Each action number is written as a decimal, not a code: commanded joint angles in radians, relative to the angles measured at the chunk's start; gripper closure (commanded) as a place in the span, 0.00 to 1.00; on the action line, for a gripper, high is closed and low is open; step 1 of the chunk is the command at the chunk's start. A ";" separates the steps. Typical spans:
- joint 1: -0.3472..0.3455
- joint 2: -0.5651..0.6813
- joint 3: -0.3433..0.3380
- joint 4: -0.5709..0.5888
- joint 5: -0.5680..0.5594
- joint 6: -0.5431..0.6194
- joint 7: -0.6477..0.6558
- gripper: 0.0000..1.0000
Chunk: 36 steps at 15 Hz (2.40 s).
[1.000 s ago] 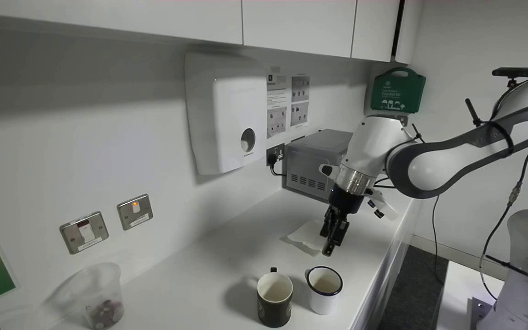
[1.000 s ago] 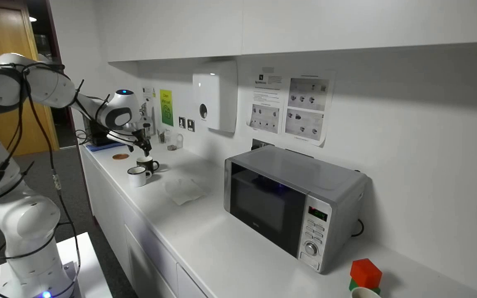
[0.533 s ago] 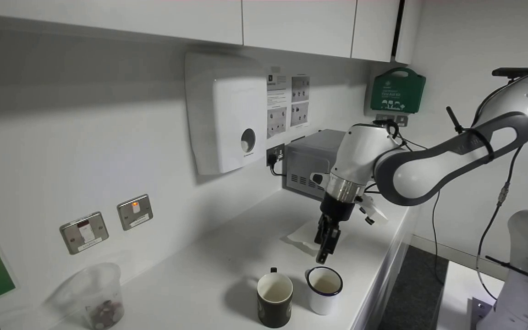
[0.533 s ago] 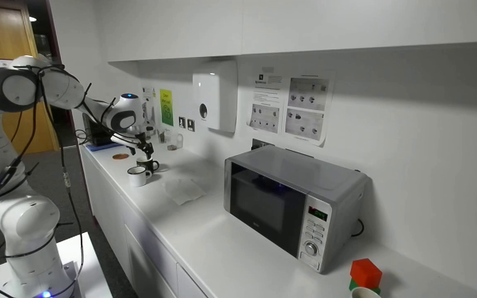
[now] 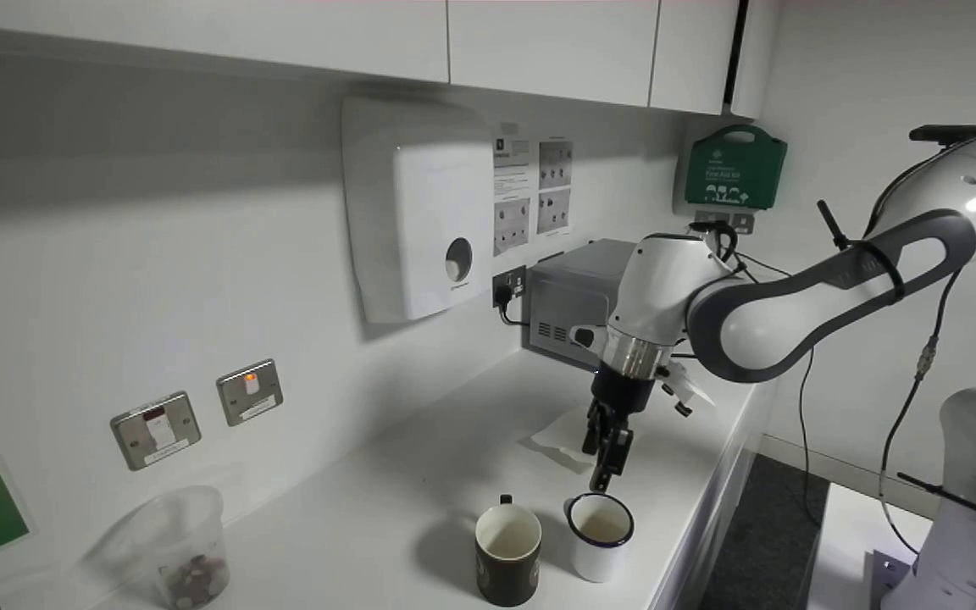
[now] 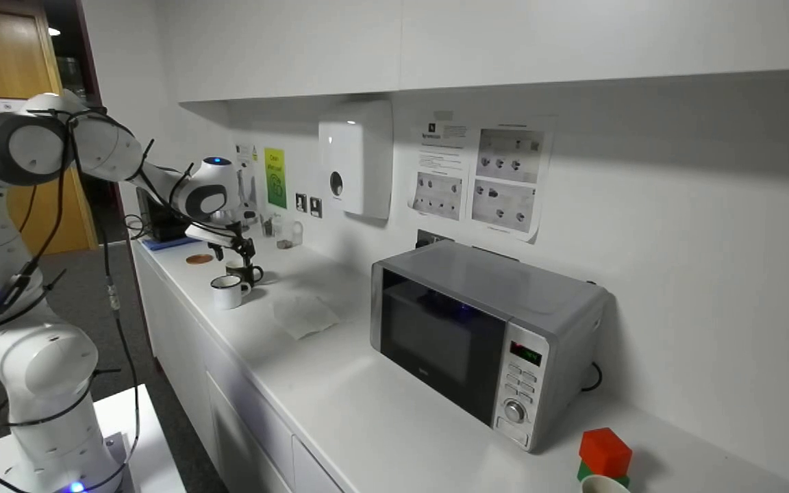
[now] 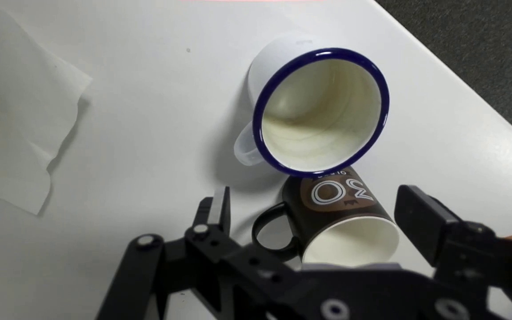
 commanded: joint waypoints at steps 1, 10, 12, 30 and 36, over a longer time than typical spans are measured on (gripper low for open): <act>-0.026 -0.009 0.004 0.019 -0.018 -0.060 -0.068 0.00; -0.027 0.000 0.014 0.002 -0.002 -0.023 -0.053 0.00; -0.027 0.000 0.014 0.002 -0.002 -0.023 -0.053 0.00; -0.045 0.064 0.009 0.032 -0.106 -0.046 -0.168 0.00; -0.049 0.110 0.012 0.049 -0.097 -0.049 -0.190 0.00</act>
